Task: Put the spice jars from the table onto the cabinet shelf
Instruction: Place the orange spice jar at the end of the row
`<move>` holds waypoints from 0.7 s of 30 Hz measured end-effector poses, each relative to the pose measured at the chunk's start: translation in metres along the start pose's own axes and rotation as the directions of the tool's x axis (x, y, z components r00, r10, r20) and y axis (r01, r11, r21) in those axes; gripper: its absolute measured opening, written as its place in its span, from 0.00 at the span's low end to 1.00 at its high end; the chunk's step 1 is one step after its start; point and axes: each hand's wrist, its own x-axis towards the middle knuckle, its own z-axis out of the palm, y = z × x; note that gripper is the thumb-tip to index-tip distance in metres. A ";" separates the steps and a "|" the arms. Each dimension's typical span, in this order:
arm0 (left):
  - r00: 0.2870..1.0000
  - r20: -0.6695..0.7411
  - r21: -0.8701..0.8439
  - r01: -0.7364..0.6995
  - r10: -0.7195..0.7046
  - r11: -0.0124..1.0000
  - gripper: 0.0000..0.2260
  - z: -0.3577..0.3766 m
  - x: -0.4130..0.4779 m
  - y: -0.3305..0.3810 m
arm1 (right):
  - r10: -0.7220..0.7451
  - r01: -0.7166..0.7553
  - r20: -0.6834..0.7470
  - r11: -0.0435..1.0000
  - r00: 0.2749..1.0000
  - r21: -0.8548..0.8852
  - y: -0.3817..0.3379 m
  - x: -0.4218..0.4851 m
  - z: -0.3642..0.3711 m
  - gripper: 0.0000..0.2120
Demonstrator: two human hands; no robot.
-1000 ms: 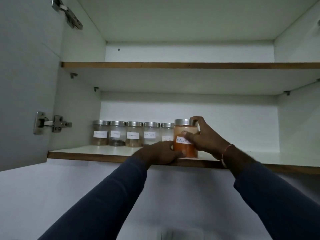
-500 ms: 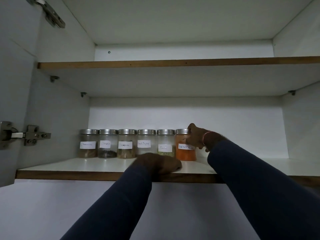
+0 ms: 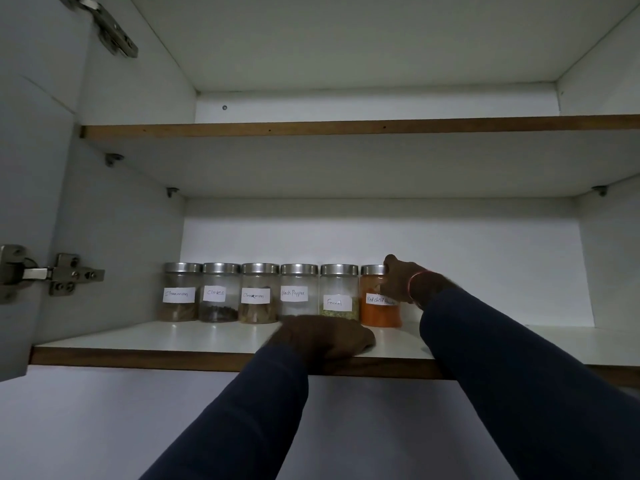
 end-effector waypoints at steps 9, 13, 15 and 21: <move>0.995 -0.045 0.110 -0.089 0.094 0.990 0.17 0.000 -0.004 -0.003 | -0.008 0.009 -0.007 1.000 1.000 0.004 0.000 -0.002 0.001 0.23; 0.993 -0.044 0.139 -0.105 0.112 0.985 0.16 -0.001 -0.005 -0.003 | -0.010 0.010 -0.007 1.000 1.000 0.021 0.002 -0.001 0.001 0.23; 0.993 -0.045 0.155 -0.101 0.109 0.983 0.16 -0.001 -0.005 -0.002 | -0.014 0.014 -0.009 0.999 1.000 0.032 0.003 0.000 0.001 0.23; 0.995 -0.056 0.111 -0.082 0.089 0.990 0.17 -0.001 -0.005 -0.003 | -0.014 0.014 0.002 0.997 1.000 0.073 0.005 0.004 0.003 0.22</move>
